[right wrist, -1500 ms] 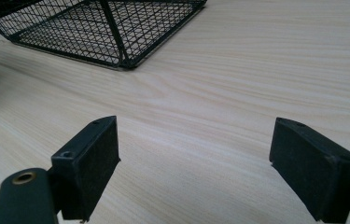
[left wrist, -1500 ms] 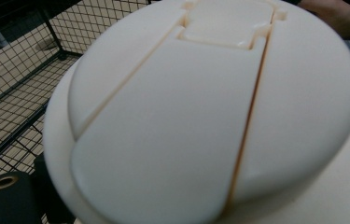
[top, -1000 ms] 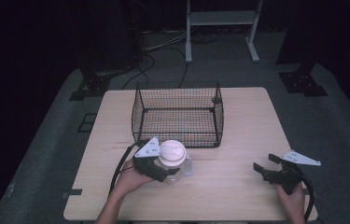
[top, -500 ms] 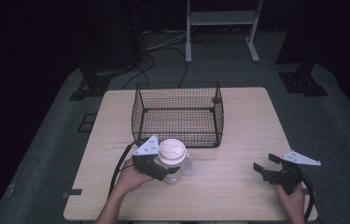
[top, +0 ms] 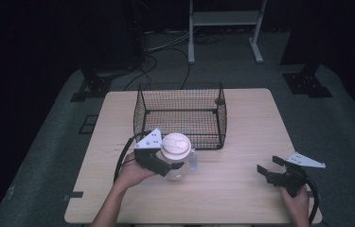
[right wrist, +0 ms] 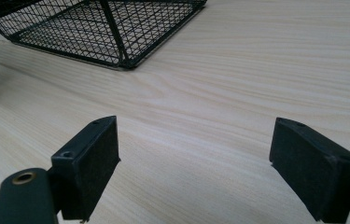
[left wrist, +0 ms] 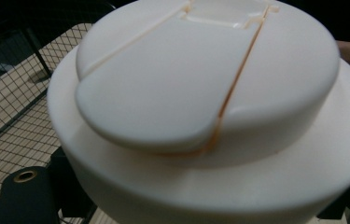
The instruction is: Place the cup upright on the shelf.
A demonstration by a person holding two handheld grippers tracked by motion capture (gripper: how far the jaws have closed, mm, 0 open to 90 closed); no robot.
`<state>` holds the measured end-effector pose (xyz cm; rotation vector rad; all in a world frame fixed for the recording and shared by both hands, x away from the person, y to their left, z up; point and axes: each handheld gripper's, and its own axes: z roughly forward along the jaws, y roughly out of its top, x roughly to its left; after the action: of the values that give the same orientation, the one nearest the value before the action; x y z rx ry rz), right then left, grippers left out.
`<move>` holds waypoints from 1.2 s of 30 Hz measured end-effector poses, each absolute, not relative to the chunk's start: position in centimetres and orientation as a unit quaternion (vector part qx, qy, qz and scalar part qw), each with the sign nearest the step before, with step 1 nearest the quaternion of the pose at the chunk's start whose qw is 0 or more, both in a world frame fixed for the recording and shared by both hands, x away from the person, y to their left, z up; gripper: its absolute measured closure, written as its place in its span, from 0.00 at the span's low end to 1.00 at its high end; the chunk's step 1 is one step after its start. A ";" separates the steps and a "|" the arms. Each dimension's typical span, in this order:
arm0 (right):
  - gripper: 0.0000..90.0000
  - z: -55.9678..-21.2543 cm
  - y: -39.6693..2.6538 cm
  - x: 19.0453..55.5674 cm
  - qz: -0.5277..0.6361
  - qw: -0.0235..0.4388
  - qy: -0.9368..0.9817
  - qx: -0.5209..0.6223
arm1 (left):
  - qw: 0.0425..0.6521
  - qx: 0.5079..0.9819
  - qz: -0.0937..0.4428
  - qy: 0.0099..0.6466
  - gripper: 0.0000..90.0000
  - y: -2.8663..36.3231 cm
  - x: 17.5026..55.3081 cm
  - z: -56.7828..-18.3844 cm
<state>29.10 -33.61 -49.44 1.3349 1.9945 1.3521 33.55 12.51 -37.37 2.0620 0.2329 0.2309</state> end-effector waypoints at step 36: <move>0.16 -49.5 -33.7 29.2 0.483 0.192 0.711 0.473 | 0.506 0.855 0.092 0.063 0.17 9.5 40.0 -27.3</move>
<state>29.15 -33.65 -49.45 1.3270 1.9966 1.3559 40.00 9.53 -27.25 2.0628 0.1529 0.2211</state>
